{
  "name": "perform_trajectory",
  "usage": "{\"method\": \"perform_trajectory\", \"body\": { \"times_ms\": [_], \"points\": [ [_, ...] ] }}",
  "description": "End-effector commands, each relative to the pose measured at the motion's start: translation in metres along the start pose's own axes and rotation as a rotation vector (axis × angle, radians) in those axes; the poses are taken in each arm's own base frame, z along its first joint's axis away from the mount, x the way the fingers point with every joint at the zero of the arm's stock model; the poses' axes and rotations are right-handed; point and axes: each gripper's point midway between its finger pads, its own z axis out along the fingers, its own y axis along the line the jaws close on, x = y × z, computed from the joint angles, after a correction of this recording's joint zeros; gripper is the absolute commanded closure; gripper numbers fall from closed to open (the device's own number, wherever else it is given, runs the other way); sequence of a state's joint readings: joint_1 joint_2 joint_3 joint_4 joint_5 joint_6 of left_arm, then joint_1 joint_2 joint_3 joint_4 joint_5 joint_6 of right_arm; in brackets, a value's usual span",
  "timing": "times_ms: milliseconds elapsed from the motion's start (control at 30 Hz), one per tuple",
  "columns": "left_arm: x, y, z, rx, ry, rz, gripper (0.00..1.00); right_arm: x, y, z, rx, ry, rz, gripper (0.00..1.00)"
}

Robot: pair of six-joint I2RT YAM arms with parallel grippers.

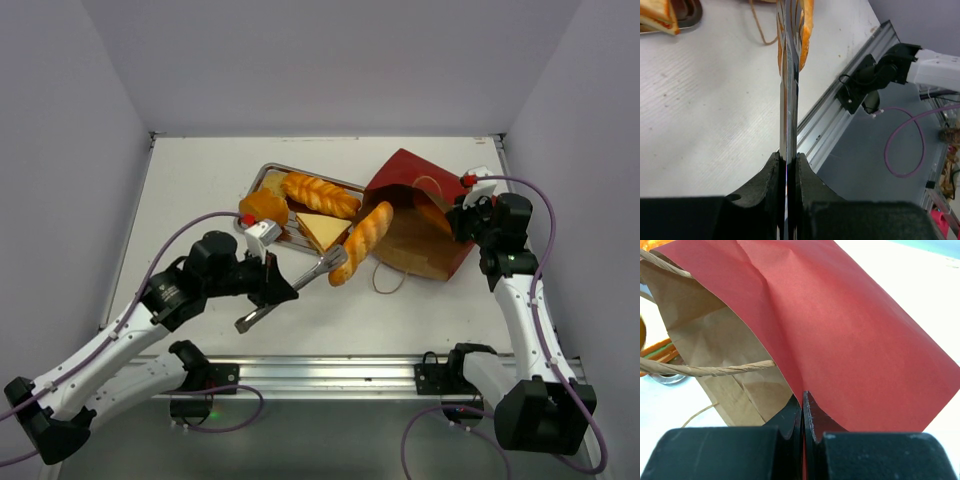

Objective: Take the fake bread out of the paper bag

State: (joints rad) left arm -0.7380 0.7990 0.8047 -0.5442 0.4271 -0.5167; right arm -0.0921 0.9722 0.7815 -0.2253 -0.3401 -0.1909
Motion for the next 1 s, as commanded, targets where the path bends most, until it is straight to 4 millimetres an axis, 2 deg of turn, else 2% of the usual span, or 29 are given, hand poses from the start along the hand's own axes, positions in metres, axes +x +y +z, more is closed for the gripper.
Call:
{"method": "perform_trajectory", "body": {
  "times_ms": [0, 100, 600, 800, 967],
  "points": [
    [-0.034, 0.004, -0.012, -0.093, -0.139, -0.051, 1.0, -0.017, 0.002, -0.006, -0.006, -0.055, -0.006, 0.99],
    [-0.05, 0.003, -0.019, -0.127, -0.194, -0.056, 1.0, -0.018, 0.001, -0.007, -0.003, -0.057, -0.008, 0.99],
    [-0.056, 0.021, -0.026, -0.23, -0.245, -0.067, 1.0, -0.017, 0.001, -0.006, -0.006, -0.055, -0.007, 0.99],
    [-0.079, 0.045, -0.008, -0.313, -0.317, -0.077, 1.0, -0.016, 0.001, -0.006, -0.007, -0.052, -0.006, 0.99],
    [-0.093, 0.07, 0.021, -0.334, -0.315, -0.109, 1.0, -0.016, 0.001, -0.006, -0.007, -0.054, -0.006, 0.99]
  ]
}}
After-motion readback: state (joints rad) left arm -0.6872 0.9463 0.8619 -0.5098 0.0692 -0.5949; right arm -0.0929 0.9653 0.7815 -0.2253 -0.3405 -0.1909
